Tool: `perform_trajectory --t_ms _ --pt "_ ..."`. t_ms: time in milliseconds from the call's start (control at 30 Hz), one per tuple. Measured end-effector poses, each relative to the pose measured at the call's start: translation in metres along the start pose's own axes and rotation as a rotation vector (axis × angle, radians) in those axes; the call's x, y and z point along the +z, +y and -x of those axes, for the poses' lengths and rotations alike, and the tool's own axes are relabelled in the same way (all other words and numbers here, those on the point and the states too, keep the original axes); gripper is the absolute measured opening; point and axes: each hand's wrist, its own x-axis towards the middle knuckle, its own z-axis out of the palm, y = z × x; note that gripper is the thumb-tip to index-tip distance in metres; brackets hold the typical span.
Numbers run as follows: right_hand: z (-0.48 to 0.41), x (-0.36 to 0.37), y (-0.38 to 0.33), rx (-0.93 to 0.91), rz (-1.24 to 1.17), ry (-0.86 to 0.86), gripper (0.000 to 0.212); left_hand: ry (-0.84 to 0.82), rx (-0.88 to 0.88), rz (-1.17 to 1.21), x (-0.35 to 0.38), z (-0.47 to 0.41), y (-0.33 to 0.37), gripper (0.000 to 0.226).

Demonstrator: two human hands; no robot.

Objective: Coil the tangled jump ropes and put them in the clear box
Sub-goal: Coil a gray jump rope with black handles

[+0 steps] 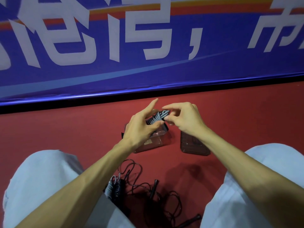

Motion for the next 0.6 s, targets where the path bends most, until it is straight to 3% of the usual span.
perform_trajectory --t_ms 267,467,600 --pt "0.004 0.015 0.006 -0.059 0.067 0.112 0.020 -0.005 0.027 -0.206 -0.002 -0.001 0.000 0.082" --pt "0.006 0.020 0.010 -0.096 0.391 -0.093 0.008 -0.057 0.063 -0.438 0.000 0.002 -0.003 0.080" --pt "0.007 0.020 0.007 -0.082 0.434 -0.170 0.009 -0.049 0.074 -0.495 0.001 0.001 -0.007 0.071"
